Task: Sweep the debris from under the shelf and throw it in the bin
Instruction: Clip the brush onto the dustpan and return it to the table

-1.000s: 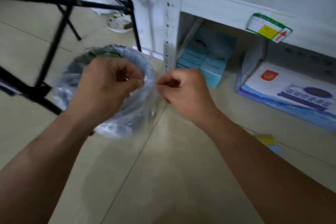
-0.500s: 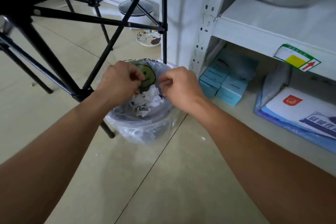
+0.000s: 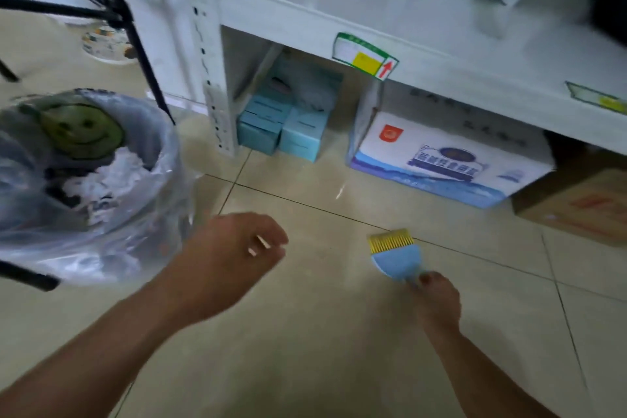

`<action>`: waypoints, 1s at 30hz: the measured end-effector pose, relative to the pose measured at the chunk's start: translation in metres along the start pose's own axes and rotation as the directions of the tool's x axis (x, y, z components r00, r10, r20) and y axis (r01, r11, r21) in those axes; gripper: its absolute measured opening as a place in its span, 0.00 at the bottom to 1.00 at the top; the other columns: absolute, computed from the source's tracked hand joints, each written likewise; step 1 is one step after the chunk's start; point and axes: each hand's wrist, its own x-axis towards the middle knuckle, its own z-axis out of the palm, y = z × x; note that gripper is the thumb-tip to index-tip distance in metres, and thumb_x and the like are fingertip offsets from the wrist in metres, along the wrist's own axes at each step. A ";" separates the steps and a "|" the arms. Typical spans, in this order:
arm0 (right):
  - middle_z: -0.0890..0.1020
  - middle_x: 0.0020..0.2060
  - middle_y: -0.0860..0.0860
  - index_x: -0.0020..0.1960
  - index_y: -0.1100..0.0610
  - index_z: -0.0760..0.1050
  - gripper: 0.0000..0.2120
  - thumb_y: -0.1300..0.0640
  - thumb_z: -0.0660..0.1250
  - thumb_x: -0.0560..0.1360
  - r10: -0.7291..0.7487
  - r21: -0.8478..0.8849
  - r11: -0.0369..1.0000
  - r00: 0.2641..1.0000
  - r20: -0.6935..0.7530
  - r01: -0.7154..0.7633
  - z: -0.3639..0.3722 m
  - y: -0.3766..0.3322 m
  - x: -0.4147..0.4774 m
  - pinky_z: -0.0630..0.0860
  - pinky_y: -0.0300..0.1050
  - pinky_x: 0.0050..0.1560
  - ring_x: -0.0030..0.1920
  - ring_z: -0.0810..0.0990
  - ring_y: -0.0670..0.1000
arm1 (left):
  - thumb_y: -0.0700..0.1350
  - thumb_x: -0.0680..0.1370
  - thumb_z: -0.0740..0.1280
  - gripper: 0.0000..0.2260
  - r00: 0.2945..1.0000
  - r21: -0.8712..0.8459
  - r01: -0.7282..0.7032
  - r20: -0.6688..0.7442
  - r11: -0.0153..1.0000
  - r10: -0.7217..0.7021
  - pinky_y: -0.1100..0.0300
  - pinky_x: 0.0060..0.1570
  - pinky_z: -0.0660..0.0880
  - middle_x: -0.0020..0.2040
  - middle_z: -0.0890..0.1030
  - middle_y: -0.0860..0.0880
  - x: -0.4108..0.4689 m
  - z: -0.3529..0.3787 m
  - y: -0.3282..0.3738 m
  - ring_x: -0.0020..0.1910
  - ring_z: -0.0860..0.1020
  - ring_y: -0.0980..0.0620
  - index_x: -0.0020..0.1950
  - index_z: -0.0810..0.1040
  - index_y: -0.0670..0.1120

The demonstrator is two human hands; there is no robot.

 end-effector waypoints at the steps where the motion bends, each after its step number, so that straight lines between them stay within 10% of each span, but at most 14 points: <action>1: 0.82 0.41 0.60 0.48 0.62 0.80 0.14 0.51 0.71 0.72 0.007 -0.032 0.999 1.000 0.004 -0.007 0.007 0.013 0.001 0.78 0.50 0.43 0.45 0.81 0.62 | 0.51 0.75 0.70 0.03 0.999 0.006 0.008 0.053 1.000 -0.008 0.62 0.46 0.79 0.43 0.84 0.60 0.002 0.015 -0.002 0.42 0.81 0.62 0.46 0.83 0.57; 12: 0.82 0.45 0.57 0.50 0.60 0.79 0.11 0.54 0.67 0.74 -0.018 -0.092 0.996 1.000 -0.009 0.017 0.026 0.021 -0.002 0.79 0.51 0.45 0.46 0.81 0.59 | 0.46 0.77 0.67 0.07 0.938 -0.204 0.258 0.285 0.944 -0.195 0.65 0.49 0.76 0.49 0.84 0.55 0.020 0.118 0.000 0.47 0.80 0.61 0.52 0.84 0.51; 18: 0.84 0.31 0.57 0.31 0.58 0.79 0.12 0.50 0.74 0.65 0.034 0.285 0.956 0.994 0.103 -0.062 0.003 -0.031 -0.036 0.78 0.48 0.41 0.38 0.82 0.60 | 0.47 0.77 0.71 0.11 0.852 -0.443 0.506 0.390 0.740 -0.350 0.50 0.54 0.81 0.50 0.83 0.43 0.024 0.128 -0.001 0.45 0.82 0.51 0.53 0.82 0.41; 26: 0.82 0.30 0.45 0.37 0.50 0.79 0.07 0.54 0.76 0.61 -0.403 0.547 0.776 0.914 0.050 0.313 -0.046 -0.133 -0.109 0.72 0.33 0.34 0.33 0.80 0.42 | 0.45 0.81 0.62 0.12 0.866 -0.840 0.400 0.214 0.367 -0.453 0.55 0.39 0.83 0.52 0.85 0.36 0.039 0.075 0.033 0.38 0.83 0.46 0.58 0.79 0.38; 30: 0.82 0.46 0.43 0.50 0.47 0.81 0.15 0.58 0.77 0.65 -0.718 0.528 0.456 0.647 -0.258 0.717 -0.080 -0.174 -0.128 0.77 0.30 0.45 0.45 0.82 0.40 | 0.41 0.81 0.59 0.13 0.902 -0.929 0.217 0.073 0.298 -0.426 0.55 0.36 0.81 0.46 0.85 0.36 0.032 0.010 0.053 0.37 0.83 0.43 0.56 0.79 0.36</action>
